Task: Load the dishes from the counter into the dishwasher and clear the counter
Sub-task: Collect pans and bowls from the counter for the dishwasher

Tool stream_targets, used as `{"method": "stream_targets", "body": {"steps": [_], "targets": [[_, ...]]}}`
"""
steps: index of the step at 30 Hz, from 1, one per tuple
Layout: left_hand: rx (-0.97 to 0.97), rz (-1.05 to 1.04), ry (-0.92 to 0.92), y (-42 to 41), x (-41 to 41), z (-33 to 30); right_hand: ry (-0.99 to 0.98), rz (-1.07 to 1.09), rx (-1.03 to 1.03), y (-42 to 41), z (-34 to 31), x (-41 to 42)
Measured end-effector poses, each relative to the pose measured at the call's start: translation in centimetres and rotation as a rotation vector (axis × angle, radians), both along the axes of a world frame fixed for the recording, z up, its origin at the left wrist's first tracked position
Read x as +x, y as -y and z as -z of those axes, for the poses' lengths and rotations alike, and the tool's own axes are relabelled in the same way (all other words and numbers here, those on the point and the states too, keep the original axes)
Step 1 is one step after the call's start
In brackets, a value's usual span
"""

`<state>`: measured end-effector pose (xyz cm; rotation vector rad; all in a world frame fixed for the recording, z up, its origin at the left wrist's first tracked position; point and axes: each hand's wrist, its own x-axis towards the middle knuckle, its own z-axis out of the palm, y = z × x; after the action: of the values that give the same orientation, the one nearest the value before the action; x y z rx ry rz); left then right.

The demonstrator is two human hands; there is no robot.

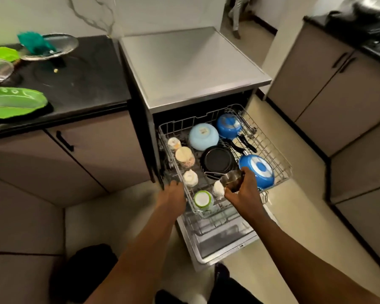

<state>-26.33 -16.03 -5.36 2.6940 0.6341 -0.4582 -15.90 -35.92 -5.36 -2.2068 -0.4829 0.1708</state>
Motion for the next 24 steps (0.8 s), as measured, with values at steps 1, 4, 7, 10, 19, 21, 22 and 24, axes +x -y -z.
{"method": "stream_targets", "body": {"steps": [1, 4, 7, 10, 19, 21, 22, 24], "targets": [[0.002, 0.016, -0.005, 1.2, 0.6, 0.1, -0.014, 0.025, -0.006, 1.2, 0.2, 0.4], [-0.004, 0.058, -0.005, 4.5, 2.7, 0.7, -0.018, 0.097, 0.003, 4.5, 0.1, 2.0], [0.012, 0.104, 0.007, 7.7, 5.7, 1.6, 0.027, 0.154, -0.005, 7.8, 0.3, 5.0], [-0.033, 0.089, 0.022, 10.8, 9.2, 2.7, 0.043, 0.228, 0.013, 10.8, 0.7, 9.1], [-0.206, -0.036, -0.146, 20.2, 18.0, 7.8, -0.040, 0.268, -0.009, 16.1, 3.3, 23.2], [-0.240, -0.063, -0.171, 21.4, 19.3, 9.0, -0.054, 0.236, -0.024, 16.1, 4.1, 26.0], [-0.259, -0.078, -0.191, 21.8, 19.9, 9.4, -0.052, 0.220, -0.040, 16.0, 4.6, 27.3], [-0.272, -0.089, -0.220, 22.3, 20.5, 10.0, -0.039, 0.192, -0.080, 15.4, 5.4, 29.3]]}}
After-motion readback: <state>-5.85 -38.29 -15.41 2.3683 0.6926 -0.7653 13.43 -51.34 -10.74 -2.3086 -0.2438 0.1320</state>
